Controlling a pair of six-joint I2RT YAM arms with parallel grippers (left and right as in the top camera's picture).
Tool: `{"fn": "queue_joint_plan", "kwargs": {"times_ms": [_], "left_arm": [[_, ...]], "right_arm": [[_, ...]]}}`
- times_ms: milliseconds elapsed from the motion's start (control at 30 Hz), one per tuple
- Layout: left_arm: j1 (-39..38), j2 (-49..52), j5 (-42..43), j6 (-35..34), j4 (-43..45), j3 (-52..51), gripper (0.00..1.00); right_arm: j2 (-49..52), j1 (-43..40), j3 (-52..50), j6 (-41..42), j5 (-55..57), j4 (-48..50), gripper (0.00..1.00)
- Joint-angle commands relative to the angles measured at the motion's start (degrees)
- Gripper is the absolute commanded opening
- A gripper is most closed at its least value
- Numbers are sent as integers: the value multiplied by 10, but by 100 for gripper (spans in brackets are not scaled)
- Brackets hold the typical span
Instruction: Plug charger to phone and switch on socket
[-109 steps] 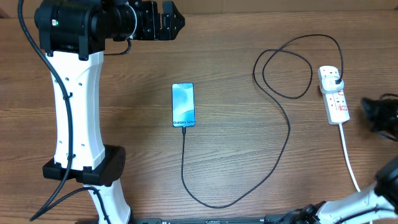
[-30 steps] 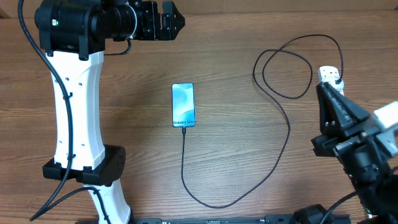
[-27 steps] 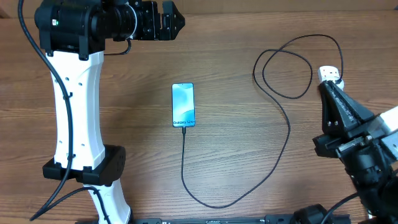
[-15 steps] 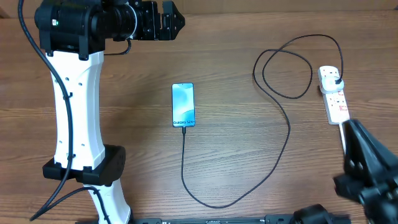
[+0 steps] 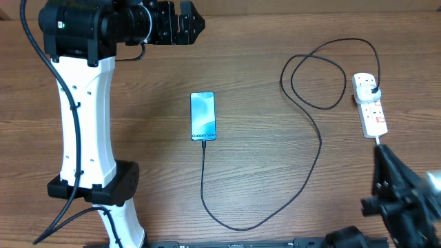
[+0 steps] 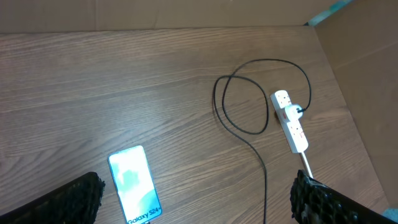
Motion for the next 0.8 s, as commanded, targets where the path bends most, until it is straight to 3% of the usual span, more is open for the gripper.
{"fn": "queue_joint_plan", "kwargs": {"times_ms": [0, 467, 767], "left_arm": [[2, 3, 9, 5, 0, 7, 100], [2, 3, 9, 5, 0, 7, 100], [2, 3, 9, 5, 0, 7, 100]], "right_arm": [[3, 3, -48, 50, 31, 9, 4], [3, 3, -282, 130, 11, 112, 4], [3, 3, -344, 130, 11, 111, 4]]}}
